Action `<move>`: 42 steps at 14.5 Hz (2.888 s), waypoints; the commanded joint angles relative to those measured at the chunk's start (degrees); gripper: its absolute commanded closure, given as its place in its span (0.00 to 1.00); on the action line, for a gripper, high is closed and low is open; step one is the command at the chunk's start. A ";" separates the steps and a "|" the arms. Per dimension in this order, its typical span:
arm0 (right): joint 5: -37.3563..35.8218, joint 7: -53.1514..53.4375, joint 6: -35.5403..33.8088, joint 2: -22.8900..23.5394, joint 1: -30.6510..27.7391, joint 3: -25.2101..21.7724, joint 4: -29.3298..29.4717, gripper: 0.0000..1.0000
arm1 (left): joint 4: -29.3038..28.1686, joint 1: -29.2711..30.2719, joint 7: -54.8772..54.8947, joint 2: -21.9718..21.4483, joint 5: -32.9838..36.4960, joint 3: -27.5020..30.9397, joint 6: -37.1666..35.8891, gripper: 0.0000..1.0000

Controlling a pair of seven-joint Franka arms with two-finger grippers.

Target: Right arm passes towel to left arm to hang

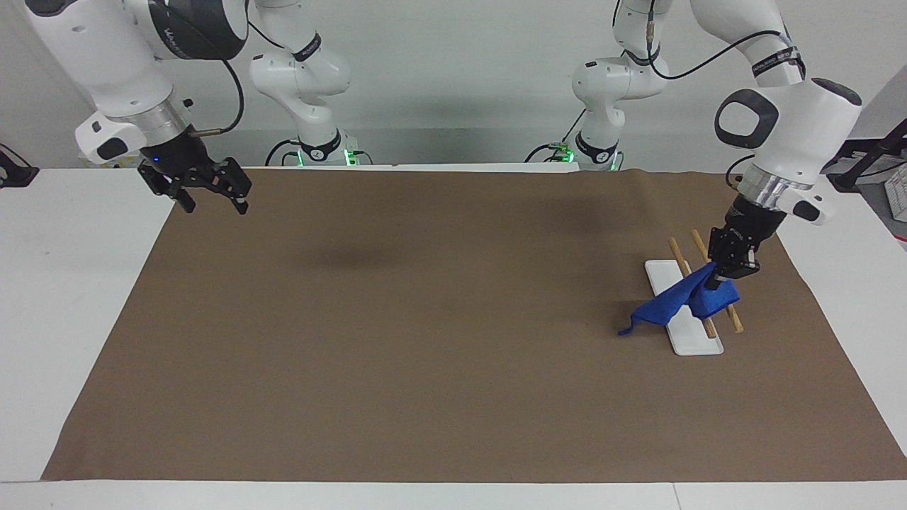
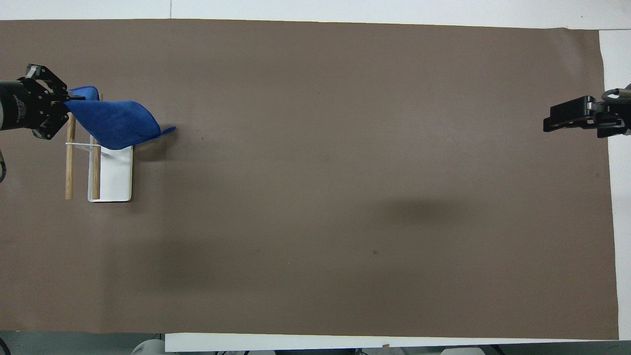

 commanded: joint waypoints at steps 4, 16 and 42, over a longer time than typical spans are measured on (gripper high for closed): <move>-1.71 -1.03 2.86 -0.02 0.74 -1.03 -3.13 0.01 | 6.52 2.84 9.95 3.61 -0.42 -0.10 1.03 0.99; -1.71 -0.59 2.60 -1.43 1.10 -0.41 -3.84 0.01 | 1.19 8.37 21.07 0.81 1.87 0.16 -0.11 0.97; -1.71 -1.20 2.69 -1.43 0.39 -0.50 -3.92 0.01 | 14.85 9.00 21.49 2.03 16.72 -0.37 -25.21 0.00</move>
